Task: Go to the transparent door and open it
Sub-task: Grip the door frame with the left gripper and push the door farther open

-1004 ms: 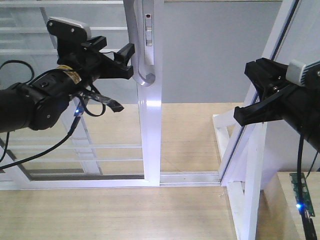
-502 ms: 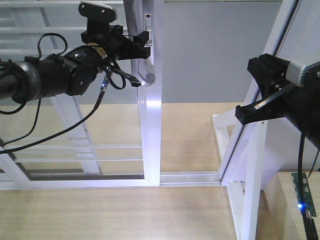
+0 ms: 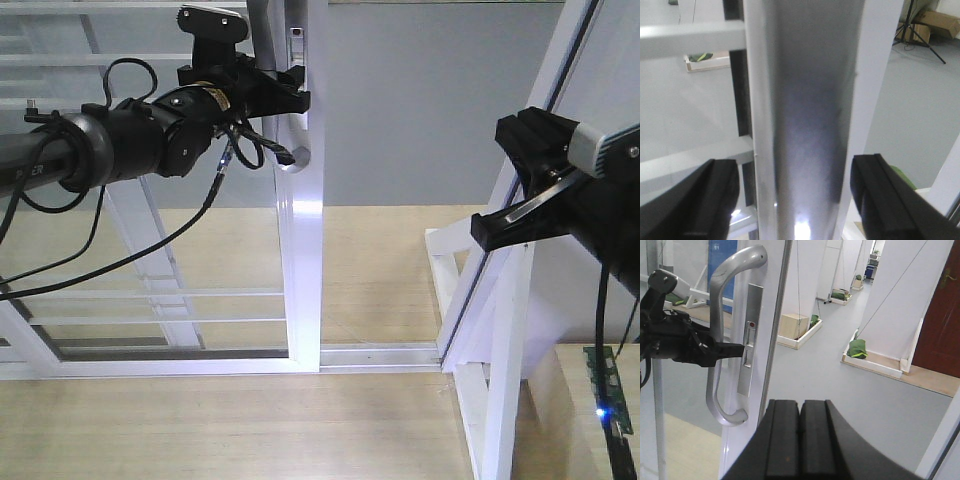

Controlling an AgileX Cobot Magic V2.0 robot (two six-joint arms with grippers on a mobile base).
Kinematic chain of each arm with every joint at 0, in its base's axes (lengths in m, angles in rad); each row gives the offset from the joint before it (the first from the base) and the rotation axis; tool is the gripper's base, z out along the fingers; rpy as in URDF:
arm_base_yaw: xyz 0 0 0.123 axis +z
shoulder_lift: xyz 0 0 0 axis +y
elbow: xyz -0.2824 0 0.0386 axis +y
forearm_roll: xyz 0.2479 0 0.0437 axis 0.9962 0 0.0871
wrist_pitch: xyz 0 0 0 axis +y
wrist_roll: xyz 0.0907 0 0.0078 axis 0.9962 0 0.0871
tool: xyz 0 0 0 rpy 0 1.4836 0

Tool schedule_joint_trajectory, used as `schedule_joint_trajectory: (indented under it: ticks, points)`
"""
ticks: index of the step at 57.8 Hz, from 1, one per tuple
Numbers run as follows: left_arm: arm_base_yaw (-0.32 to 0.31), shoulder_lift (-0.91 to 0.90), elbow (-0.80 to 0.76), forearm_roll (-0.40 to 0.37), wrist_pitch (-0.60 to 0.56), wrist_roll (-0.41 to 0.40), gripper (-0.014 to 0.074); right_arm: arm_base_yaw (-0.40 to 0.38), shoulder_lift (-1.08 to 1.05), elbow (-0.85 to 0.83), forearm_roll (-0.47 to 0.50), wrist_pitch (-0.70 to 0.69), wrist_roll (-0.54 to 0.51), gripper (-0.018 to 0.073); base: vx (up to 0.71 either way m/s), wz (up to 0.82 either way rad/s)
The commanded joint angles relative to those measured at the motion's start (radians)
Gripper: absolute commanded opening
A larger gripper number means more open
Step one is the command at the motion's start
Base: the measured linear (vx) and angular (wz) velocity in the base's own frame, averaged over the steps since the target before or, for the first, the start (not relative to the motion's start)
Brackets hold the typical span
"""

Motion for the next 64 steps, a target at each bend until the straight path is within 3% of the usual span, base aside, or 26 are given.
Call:
schedule_joint_trajectory:
  ticks: [1, 17, 41, 64]
  points:
    - [-0.005, -0.061, -0.039, -0.012, -0.077, -0.006, 0.047, -0.004, -0.016, -0.03, -0.012, -0.081, -0.012, -0.0006, 0.0, 0.0]
    - [-0.005, -0.067, -0.039, -0.012, -0.068, -0.006, -0.0003, -0.004, -0.016, -0.03, -0.012, -0.081, -0.012, -0.0006, 0.0, 0.0]
    - [0.011, -0.167, -0.039, -0.01, 0.097, 0.001, -0.0001, -0.004, -0.016, -0.03, -0.012, -0.081, -0.012, -0.0006, 0.0, 0.0]
    - [0.079, -0.21, -0.039, -0.011, 0.118, 0.001, -0.0001, -0.004, -0.016, -0.03, -0.012, -0.081, -0.012, -0.0006, 0.0, 0.0]
